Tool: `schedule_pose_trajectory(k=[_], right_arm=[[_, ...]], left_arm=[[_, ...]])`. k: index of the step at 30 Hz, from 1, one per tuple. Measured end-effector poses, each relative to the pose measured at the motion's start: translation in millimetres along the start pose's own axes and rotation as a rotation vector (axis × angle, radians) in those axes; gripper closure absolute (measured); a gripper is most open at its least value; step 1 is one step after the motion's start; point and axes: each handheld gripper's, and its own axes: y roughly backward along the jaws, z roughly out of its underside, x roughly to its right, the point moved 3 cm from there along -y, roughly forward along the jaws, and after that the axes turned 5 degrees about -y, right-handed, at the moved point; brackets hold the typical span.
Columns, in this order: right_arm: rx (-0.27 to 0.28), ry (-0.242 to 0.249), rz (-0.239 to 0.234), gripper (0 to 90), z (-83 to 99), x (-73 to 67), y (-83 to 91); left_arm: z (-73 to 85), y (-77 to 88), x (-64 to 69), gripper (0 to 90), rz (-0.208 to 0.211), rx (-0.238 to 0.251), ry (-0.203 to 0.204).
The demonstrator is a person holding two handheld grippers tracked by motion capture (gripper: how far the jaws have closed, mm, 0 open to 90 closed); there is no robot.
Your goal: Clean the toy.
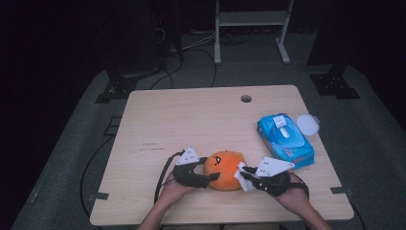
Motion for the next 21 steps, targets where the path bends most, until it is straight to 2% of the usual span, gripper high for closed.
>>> schedule_pose_trajectory(k=[1, 3, 4, 7, 11, 12, 13, 14, 19, 21], right_arm=[[-0.001, 0.022, -0.046, 79.0, -5.1, -11.6, -7.4], [-0.018, 0.070, -0.038, 79.0, -6.7, -18.1, -13.6], [-0.018, 0.070, -0.038, 79.0, -6.7, -18.1, -13.6], [-0.013, 0.044, -0.017, 78.8, -4.0, -8.0, -7.8], [-0.022, -0.012, 0.024, 79.4, 8.4, 14.4, 3.3], [-0.022, -0.012, 0.024, 79.4, 8.4, 14.4, 3.3], [-0.018, -0.055, 0.010, 79.5, 10.0, 21.3, 5.8], [-0.018, -0.055, 0.010, 79.5, 10.0, 21.3, 5.8], [-0.009, -0.011, -0.008, 79.6, -1.4, 3.0, -3.5], [-0.009, 0.003, -0.021, 79.6, -5.5, -1.9, -7.6]], left_arm=[[-0.2, -1.8, 0.5, 26.5, -0.005, 0.005, 0.003], [0.1, -1.5, -0.5, 26.5, -0.003, 0.000, 0.001], [0.1, -1.5, -0.5, 26.5, -0.003, 0.000, 0.001], [2.3, 0.3, -3.7, 26.5, 0.015, 0.005, 0.024], [3.2, 1.5, -3.3, 26.4, 0.020, 0.001, 0.011], [3.2, 1.5, -3.3, 26.3, 0.020, 0.001, 0.011], [3.5, 1.9, -2.4, 26.2, 0.018, -0.001, 0.000], [3.5, 1.9, -2.4, 26.1, 0.018, -0.001, 0.000], [3.9, -1.5, -1.3, 24.4, 0.016, 0.026, -0.017], [3.1, -1.0, -1.5, 24.5, 0.014, 0.013, -0.023]])
